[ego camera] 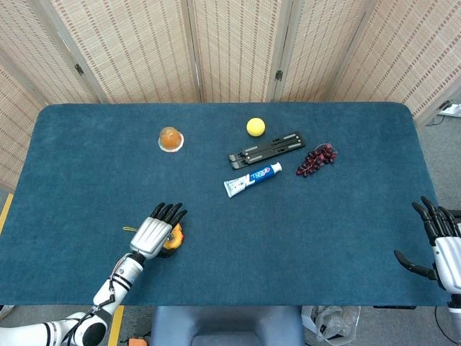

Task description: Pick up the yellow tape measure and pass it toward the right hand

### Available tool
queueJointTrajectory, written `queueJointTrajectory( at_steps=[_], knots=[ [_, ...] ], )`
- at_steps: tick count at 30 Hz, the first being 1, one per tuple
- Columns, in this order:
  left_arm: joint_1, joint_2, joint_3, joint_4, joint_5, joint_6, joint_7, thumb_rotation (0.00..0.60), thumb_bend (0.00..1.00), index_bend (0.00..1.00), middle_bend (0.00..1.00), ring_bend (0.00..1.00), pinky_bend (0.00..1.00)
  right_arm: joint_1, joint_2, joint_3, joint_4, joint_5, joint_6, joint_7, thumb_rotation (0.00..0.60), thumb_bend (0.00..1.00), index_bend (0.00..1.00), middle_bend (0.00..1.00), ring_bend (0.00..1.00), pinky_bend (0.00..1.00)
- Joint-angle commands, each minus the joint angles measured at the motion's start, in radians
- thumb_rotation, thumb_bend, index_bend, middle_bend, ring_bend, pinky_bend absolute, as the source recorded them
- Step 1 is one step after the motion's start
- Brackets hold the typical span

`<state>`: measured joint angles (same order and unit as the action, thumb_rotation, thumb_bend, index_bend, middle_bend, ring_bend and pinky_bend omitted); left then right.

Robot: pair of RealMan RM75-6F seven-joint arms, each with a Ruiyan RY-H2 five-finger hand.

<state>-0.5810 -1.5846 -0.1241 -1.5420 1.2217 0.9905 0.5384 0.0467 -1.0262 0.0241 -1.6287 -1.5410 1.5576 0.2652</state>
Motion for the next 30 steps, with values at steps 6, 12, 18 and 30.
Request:
queueJointTrajectory(
  at_steps=[6,12,18,30],
  knots=[
    [-0.011,0.012,-0.030,0.038,-0.086,0.014,0.009,0.600,0.25,0.00,0.00,0.00,0.04,-0.004,-0.006,0.005,0.013,0.000,-0.004,0.016,0.600,0.28,0.00,0.02,0.06,0.00],
    [-0.010,0.041,-0.031,0.026,-0.139,0.021,0.024,0.600,0.25,0.00,0.01,0.05,0.04,-0.006,-0.011,0.008,0.024,-0.003,-0.006,0.028,0.600,0.28,0.00,0.02,0.06,0.00],
    [-0.018,0.059,-0.011,0.010,-0.152,-0.002,0.009,0.600,0.25,0.10,0.12,0.14,0.05,-0.005,-0.018,0.010,0.036,-0.006,-0.012,0.041,0.600,0.28,0.00,0.02,0.06,0.00],
    [-0.055,0.033,-0.011,0.022,-0.197,-0.003,0.037,0.600,0.25,0.23,0.26,0.24,0.07,-0.016,-0.021,0.014,0.048,0.000,-0.008,0.054,0.600,0.28,0.00,0.02,0.06,0.00]
  ],
)
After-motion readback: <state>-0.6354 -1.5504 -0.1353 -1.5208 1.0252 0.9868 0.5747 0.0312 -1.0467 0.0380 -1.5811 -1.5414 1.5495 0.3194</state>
